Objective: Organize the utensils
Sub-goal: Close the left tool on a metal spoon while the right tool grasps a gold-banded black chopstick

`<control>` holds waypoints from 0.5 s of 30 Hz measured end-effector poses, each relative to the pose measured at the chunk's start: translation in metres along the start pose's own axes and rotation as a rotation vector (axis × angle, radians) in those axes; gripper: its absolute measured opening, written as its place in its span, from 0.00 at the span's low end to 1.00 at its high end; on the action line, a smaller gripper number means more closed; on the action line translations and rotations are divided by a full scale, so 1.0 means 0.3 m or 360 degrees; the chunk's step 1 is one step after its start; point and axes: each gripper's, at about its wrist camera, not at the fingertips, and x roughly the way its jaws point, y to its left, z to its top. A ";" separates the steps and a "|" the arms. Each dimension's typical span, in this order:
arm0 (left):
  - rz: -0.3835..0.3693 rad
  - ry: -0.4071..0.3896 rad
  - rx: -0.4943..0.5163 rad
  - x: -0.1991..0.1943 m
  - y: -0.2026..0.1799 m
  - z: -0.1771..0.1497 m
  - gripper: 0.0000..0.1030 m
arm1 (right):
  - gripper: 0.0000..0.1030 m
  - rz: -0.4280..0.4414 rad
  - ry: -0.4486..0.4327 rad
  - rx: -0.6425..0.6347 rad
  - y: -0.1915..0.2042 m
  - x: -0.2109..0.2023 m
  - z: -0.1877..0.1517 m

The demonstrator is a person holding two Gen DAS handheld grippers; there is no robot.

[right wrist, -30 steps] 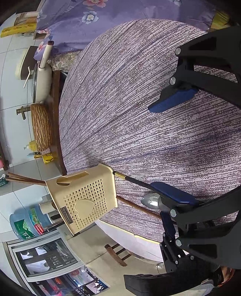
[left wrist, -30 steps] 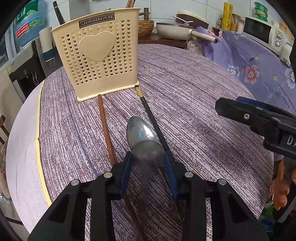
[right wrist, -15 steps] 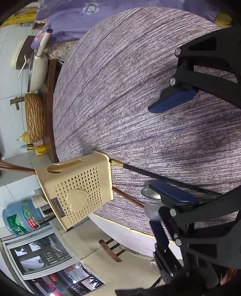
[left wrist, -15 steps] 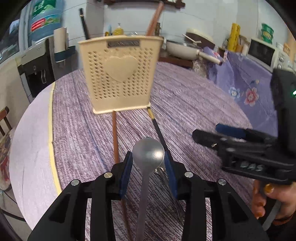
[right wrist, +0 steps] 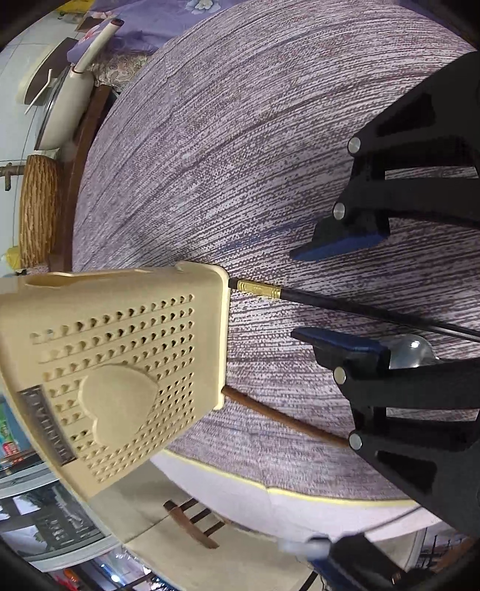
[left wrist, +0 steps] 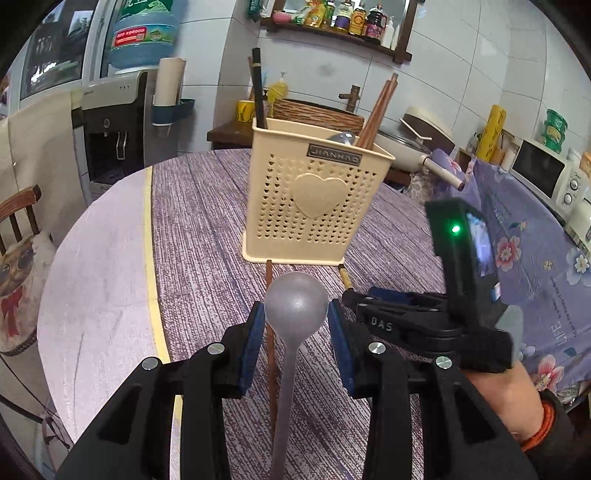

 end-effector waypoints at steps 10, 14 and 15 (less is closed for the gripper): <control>0.0003 -0.0067 -0.0004 -0.025 0.015 0.031 0.35 | 0.11 -0.0107 -0.0001 -0.0031 0.000 0.020 0.030; 0.0020 -0.0091 0.0005 -0.033 0.016 0.042 0.35 | 0.10 -0.0068 0.0004 0.0007 -0.025 0.018 0.034; 0.0023 -0.0099 0.0006 -0.037 0.017 0.044 0.35 | 0.09 -0.0053 0.0003 0.0025 -0.028 0.018 0.032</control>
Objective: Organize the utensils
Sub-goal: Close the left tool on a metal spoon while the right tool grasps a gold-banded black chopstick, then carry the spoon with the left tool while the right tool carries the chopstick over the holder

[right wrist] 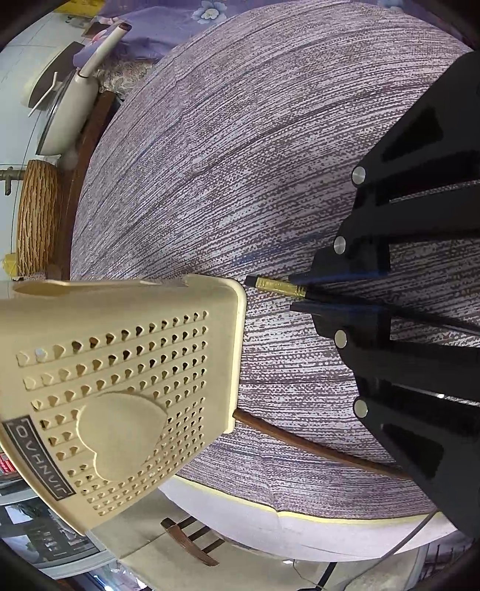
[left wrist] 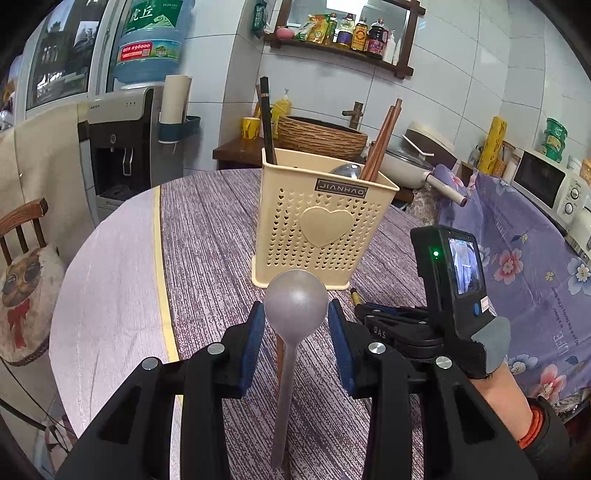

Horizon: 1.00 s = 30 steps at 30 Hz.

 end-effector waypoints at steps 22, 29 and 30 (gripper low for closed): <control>0.0064 -0.0123 -0.0048 -0.059 0.054 0.046 0.34 | 0.08 0.0364 -0.0518 0.0046 -0.117 -0.430 -0.025; 0.0002 -0.0102 -0.0074 -0.045 0.053 0.076 0.01 | 0.08 0.0388 -0.0643 0.0009 -0.137 -0.567 -0.021; 0.0022 -0.0105 -0.0074 -0.040 0.052 0.076 0.01 | 0.08 0.0384 -0.0645 0.0006 -0.141 -0.570 -0.018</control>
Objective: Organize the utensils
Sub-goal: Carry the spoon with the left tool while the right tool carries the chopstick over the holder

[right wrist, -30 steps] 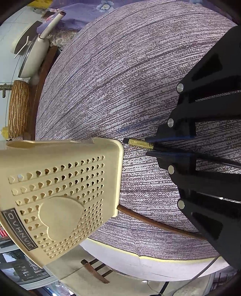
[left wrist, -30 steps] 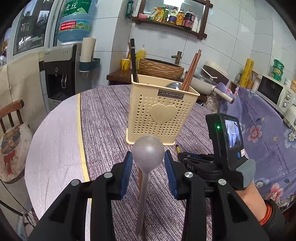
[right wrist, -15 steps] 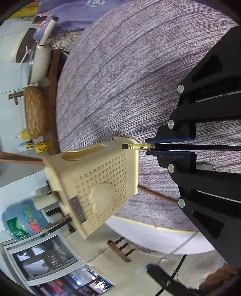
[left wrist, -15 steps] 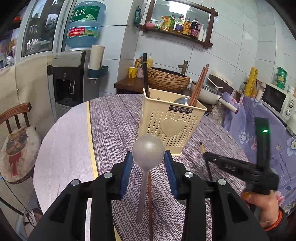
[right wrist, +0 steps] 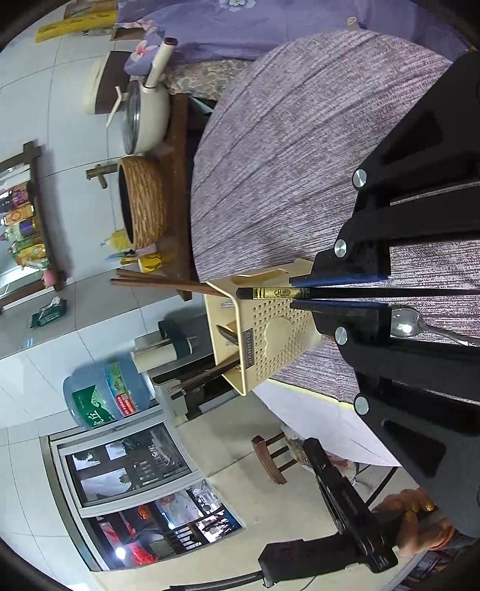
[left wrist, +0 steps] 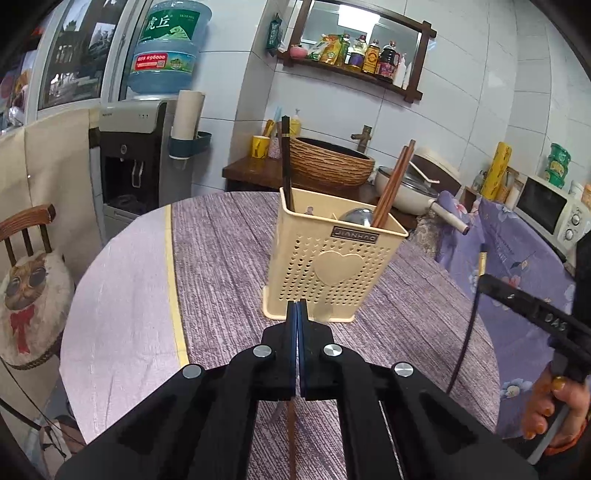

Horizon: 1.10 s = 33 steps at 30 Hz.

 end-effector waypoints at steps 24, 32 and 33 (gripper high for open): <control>-0.0229 0.0587 0.0746 0.446 -0.172 -0.111 0.52 | 0.08 -0.0028 -0.0028 0.0038 -0.032 -0.014 -0.007; -0.0171 0.0686 0.0871 0.552 -0.237 -0.142 0.52 | 0.08 -0.0026 -0.0042 0.0073 -0.044 -0.023 -0.014; -0.0169 0.0675 0.0864 0.555 -0.238 -0.142 0.52 | 0.08 -0.0023 -0.0043 0.0072 -0.043 -0.024 -0.015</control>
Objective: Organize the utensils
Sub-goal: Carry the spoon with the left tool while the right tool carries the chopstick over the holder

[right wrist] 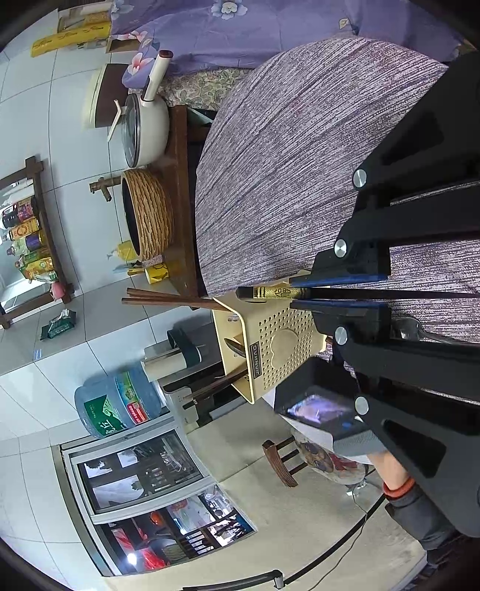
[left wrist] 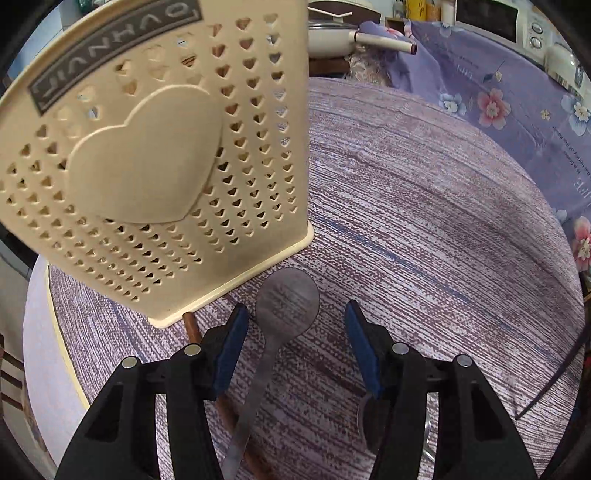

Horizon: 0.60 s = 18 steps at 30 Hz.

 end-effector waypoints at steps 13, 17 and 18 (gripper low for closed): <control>0.0018 -0.0010 0.0032 0.008 -0.036 0.029 0.35 | 0.08 0.0019 0.0004 0.0001 0.003 0.002 -0.006; 0.0013 -0.0105 -0.0045 -0.059 -0.012 0.028 0.35 | 0.08 0.0027 -0.0003 -0.0001 0.008 -0.006 -0.006; 0.0009 -0.0138 -0.0074 -0.082 -0.005 0.029 0.35 | 0.08 0.0034 -0.0009 -0.0002 0.010 -0.009 -0.005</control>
